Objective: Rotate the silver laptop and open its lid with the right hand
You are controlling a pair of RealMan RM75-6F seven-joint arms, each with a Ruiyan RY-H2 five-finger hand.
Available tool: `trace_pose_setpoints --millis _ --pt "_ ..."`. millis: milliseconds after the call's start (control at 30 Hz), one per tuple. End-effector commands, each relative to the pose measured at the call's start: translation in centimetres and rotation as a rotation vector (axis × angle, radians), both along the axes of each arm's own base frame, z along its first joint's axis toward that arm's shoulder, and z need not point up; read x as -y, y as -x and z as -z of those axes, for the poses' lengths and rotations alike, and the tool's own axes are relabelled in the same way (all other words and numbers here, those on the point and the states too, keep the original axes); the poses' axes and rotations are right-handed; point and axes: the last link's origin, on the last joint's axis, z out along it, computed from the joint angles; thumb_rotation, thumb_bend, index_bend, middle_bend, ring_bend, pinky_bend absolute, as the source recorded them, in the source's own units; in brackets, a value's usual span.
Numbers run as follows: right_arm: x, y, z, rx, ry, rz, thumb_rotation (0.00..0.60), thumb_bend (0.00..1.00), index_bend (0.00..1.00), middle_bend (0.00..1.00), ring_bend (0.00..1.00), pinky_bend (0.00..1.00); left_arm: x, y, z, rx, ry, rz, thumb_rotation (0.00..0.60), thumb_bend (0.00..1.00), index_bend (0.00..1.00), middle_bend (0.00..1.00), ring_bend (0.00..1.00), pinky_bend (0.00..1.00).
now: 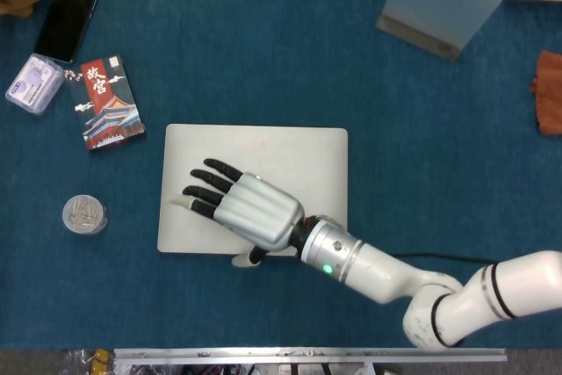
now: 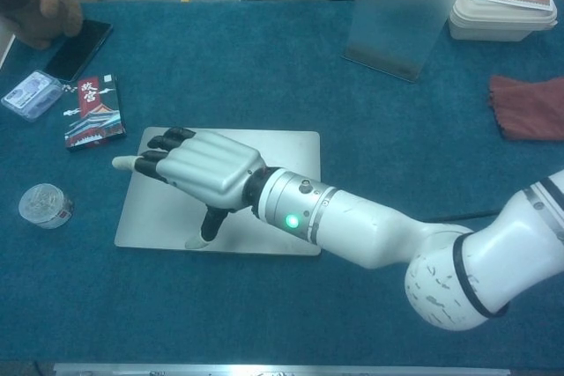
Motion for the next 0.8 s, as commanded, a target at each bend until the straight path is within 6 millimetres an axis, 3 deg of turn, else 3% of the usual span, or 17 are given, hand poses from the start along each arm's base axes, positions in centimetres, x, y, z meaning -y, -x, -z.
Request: trace_pose_setpoints --millis 33,367,800 --pt "-0.7 -0.2 0.7 -0.020 0.025 -0.033 0.511 0.12 0.00 0.14 0.00 0.03 0.1 0.0 0.0 0.001 -0.001 0.000 0.600 0.32 0.05 0.07 0.05 0.00" --pt "-2.0 0.5 2.3 -0.083 0.045 -0.041 0.508 0.14 0.00 0.13 0.00 0.03 0.2 0.2 0.2 0.004 0.009 -0.002 0.600 0.32 0.05 0.07 0.05 0.00" --pt "-1.5 1.9 3.7 -0.129 0.097 -0.044 0.508 0.15 0.00 0.13 0.00 0.03 -0.1 0.3 0.5 0.006 0.020 -0.003 0.600 0.32 0.05 0.07 0.05 0.00"
